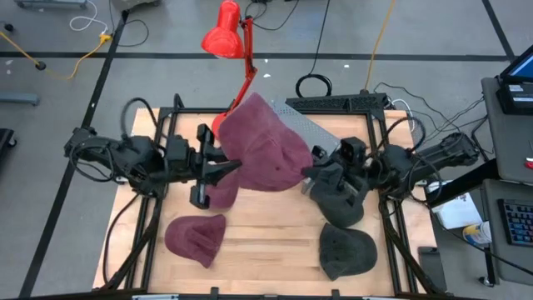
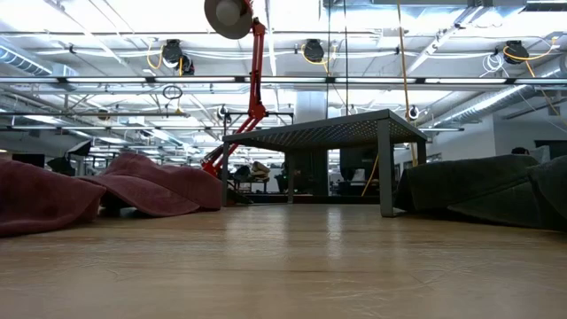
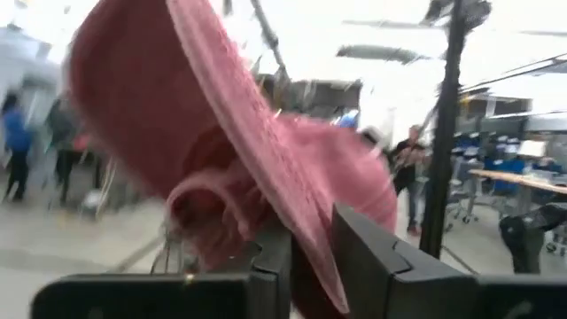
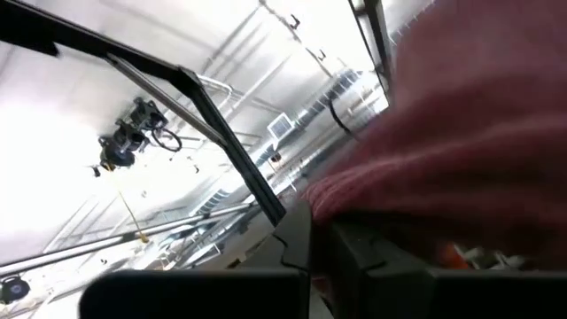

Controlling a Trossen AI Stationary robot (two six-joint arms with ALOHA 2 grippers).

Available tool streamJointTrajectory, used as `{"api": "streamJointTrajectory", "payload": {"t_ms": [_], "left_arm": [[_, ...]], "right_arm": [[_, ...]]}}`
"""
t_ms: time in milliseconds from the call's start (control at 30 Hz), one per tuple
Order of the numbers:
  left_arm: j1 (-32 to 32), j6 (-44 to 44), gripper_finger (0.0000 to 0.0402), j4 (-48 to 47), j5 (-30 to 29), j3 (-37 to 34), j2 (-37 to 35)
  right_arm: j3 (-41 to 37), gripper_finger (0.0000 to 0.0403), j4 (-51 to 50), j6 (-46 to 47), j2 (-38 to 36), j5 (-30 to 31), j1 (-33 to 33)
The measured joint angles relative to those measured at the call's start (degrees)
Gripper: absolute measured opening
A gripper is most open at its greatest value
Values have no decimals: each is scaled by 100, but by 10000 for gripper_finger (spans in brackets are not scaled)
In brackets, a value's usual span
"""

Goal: Pick & Place hat
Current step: Put the red cap on the shelf

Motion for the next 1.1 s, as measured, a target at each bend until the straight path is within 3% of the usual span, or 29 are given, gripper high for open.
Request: {"api": "streamJointTrajectory", "payload": {"t_ms": [133,300,500,733,933,1100], "left_arm": [[-14,-861,129,-858,-279,0,-38],[-40,-1822,187,-2079,-163,0,-42],[-131,-2692,222,-2816,-99,0,-23],[-240,-2743,213,-2833,-99,0,-22],[-239,-2752,192,-2838,-98,0,-24],[-239,-2769,180,-2836,-95,0,-24]], "right_arm": [[0,3,-24,-227,-291,-133,-3],[0,2,-559,-344,-640,-122,-64],[0,1,-1692,-739,-1017,475,-164],[197,1,-2930,-1415,-1176,1203,-209],[1182,1,-4955,-1713,-926,1789,-266],[2056,1,-6042,-1679,-542,2111,-391]]}}
